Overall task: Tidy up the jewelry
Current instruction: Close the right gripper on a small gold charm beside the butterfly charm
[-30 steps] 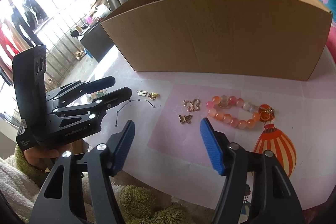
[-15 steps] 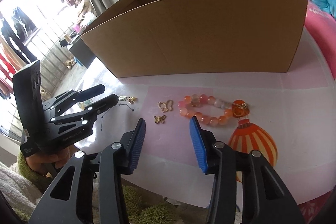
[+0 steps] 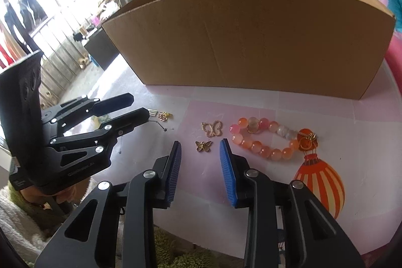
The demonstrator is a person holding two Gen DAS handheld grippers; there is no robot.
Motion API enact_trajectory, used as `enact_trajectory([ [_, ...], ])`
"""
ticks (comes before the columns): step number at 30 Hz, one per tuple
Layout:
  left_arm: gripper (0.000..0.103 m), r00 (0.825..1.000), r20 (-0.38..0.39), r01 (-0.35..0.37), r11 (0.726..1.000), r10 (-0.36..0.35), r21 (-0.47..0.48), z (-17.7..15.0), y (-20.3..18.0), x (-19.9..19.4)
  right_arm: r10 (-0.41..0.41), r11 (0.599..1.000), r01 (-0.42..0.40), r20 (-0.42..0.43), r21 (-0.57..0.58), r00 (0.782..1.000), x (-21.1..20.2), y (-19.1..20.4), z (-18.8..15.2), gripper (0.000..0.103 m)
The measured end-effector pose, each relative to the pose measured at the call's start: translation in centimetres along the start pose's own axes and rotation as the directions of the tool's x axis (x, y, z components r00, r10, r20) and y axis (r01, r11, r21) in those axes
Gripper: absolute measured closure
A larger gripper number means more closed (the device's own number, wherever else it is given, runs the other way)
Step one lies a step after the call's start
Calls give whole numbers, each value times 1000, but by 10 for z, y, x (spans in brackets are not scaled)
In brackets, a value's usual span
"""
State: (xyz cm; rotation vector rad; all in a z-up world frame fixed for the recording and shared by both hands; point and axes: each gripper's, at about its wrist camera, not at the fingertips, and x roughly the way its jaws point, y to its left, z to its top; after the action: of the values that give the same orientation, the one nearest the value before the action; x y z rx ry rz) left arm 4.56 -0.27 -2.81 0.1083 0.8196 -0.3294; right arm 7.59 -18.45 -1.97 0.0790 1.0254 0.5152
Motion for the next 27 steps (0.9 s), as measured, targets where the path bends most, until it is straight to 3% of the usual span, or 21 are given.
enact_trajectory([
  [11, 66, 1000, 4, 10, 1000, -10, -8, 0, 2, 5, -79, 994, 77, -22, -75, 997, 12, 21, 10, 80],
  [18, 66, 1000, 12, 8, 1000, -7, -17, 0, 4, 4, -128, 988, 124, -32, -97, 991, 12, 26, 11, 91],
  [27, 66, 1000, 26, -3, 1000, 4, -22, 1, 2, -4, -111, 991, 108, -32, -80, 993, 7, 17, 6, 94],
])
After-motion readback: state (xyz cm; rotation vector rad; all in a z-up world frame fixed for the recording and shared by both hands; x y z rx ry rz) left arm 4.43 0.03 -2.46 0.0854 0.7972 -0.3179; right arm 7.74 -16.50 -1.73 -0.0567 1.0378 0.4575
